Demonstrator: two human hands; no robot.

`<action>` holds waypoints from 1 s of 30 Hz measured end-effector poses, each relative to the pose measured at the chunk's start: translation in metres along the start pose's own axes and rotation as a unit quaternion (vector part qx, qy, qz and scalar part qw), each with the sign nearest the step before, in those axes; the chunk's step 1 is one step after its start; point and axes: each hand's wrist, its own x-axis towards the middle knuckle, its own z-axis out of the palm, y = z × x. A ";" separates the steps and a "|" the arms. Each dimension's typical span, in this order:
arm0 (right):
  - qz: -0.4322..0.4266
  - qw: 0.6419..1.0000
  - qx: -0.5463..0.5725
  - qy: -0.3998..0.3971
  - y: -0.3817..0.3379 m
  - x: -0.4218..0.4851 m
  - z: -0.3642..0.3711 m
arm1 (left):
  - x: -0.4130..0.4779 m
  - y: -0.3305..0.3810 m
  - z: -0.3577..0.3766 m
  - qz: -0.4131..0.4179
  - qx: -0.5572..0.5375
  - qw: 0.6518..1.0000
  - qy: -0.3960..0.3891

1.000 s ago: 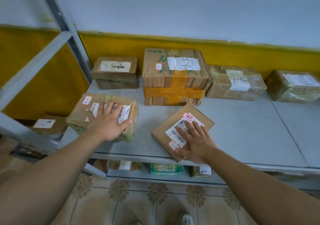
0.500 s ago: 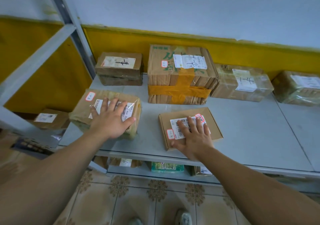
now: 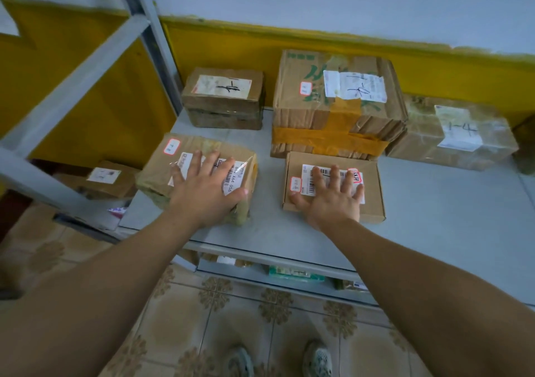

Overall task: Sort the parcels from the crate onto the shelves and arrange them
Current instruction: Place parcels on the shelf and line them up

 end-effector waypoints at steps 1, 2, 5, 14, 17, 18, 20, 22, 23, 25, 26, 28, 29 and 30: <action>0.001 1.000 0.002 0.001 -0.001 0.001 0.000 | 0.000 0.000 0.000 0.000 0.001 1.000 0.002; 0.001 1.000 0.004 0.003 -0.002 0.003 -0.001 | 0.000 0.000 0.000 -0.001 0.003 1.000 0.002; -0.001 1.000 0.007 0.008 -0.005 0.006 -0.001 | 0.000 0.000 0.001 0.000 0.004 1.000 0.004; -0.015 1.000 0.013 -0.009 0.002 -0.025 0.003 | -0.003 0.000 -0.006 -0.003 -0.021 1.000 -0.013; -0.016 1.000 0.009 -0.015 0.003 -0.045 0.011 | -0.004 0.001 -0.009 -0.003 -0.021 0.999 -0.029; -0.015 1.000 0.007 -0.018 0.003 -0.052 0.013 | -0.005 0.001 -0.010 -0.003 -0.022 0.999 -0.033; -0.011 1.000 0.007 -0.024 0.003 -0.064 0.017 | -0.006 0.001 -0.010 -0.004 -0.026 0.999 -0.037; -0.006 1.000 0.009 -0.028 0.001 -0.074 0.019 | -0.009 0.001 -0.009 -0.005 -0.030 0.999 -0.040; -0.005 1.000 0.008 -0.028 0.000 -0.077 0.020 | -0.011 0.001 -0.008 -0.008 -0.029 0.999 -0.038; -0.002 1.000 0.013 -0.026 -0.002 -0.080 0.021 | -0.017 0.001 -0.006 -0.015 -0.023 0.999 -0.032; 0.000 1.000 0.015 -0.024 -0.003 -0.081 0.021 | -0.020 0.001 -0.005 -0.020 -0.021 0.999 -0.031; 0.003 1.000 0.018 -0.023 -0.003 -0.080 0.022 | -0.026 0.004 -0.005 -0.028 -0.024 0.999 -0.034; 0.004 1.000 0.020 -0.024 -0.003 -0.080 0.021 | -0.029 0.005 -0.006 -0.030 -0.023 0.999 -0.039; 0.006 0.999 0.020 -0.026 -0.003 -0.079 0.020 | -0.031 0.007 -0.007 -0.031 -0.021 0.998 -0.044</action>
